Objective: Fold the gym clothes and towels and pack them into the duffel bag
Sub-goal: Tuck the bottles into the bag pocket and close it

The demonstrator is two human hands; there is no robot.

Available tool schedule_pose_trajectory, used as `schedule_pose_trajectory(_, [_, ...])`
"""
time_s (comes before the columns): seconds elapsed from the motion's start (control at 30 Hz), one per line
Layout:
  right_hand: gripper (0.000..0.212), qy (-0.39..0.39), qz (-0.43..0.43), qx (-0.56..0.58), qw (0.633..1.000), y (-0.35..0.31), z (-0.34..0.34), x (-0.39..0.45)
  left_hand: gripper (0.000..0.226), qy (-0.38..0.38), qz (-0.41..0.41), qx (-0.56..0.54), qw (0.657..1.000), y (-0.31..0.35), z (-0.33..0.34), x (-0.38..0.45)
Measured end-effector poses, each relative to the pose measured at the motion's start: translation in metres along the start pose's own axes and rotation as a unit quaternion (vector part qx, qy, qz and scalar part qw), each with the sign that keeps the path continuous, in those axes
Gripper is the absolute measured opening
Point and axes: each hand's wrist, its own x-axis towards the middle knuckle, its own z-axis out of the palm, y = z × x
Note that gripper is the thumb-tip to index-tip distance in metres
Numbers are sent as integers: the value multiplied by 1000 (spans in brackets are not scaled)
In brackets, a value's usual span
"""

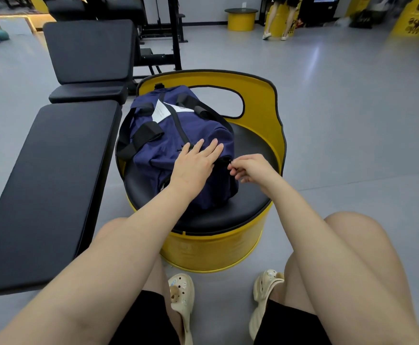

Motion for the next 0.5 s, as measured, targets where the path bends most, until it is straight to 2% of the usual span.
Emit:
schedule_pose_trajectory(0.2, [15,12,-77,-100,992,4,9,3,57,-17,7,-3,1000,-1,-3,1])
schedule_pose_trajectory(0.3, [14,19,-98,-119,988,9,11,3,57,-35,-7,-57,998,2,-10,1])
schedule_pose_trajectory(0.33, [15,19,-100,-117,988,11,11,3,55,-22,-10,-82,996,4,-11,0])
schedule_pose_trajectory(0.4, [18,22,-102,-107,989,13,12,2,47,56,6,-122,991,9,-11,-9])
schedule_pose_trajectory(0.47, [21,26,-100,-95,990,14,12,2,37,160,29,-105,981,10,-6,-16])
schedule_pose_trajectory(0.5, [21,27,-100,-92,990,15,12,2,34,180,32,-75,980,12,-4,-19])
